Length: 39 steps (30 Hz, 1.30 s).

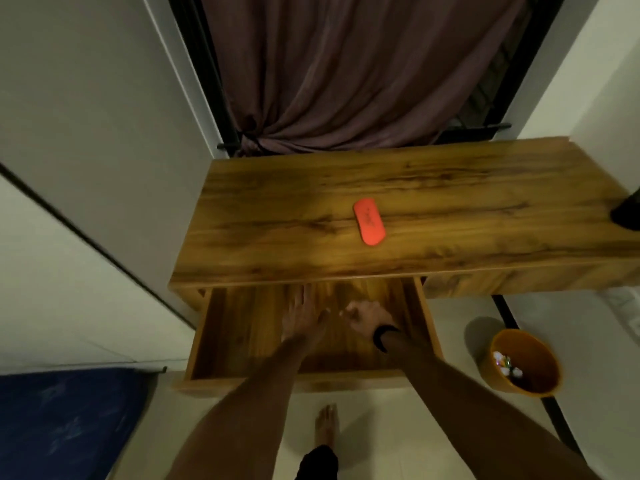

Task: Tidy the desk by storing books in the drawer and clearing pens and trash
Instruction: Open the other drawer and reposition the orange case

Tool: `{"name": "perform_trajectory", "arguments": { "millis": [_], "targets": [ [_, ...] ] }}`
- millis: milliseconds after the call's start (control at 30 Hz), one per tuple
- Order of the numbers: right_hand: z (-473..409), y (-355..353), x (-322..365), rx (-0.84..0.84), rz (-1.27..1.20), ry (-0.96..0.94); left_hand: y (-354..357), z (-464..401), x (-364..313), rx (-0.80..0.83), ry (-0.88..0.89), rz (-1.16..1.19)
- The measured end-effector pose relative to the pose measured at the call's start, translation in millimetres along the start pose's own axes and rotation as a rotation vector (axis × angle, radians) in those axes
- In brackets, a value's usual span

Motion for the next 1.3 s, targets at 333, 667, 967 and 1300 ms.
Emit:
{"name": "perform_trajectory", "arguments": {
  "millis": [333,667,967,1300],
  "targets": [
    [-113,-112,-4,-0.381,-0.01,0.176,-33,-143,-45,0.2,0.069,-0.197],
    [-180,-102,-16,-0.273,0.018,0.355,-1,-153,-2,0.199,0.222,-0.25],
    [-190,-88,-23,-0.398,-0.05,0.353,-2,-147,-6,0.258,0.197,-0.216],
    [-188,-87,-23,-0.157,0.091,0.326,4,-148,-4,0.215,0.199,-0.272]
  ]
}}
Point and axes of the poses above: each hand's wrist, its own z-axis away from the middle knuckle, its own y-axis out of the palm, x = y × z, the point moved 1 cm from there along -z, towards the middle knuckle, and after that the axes turned 7 degrees about -y, right-handed, at the moved point
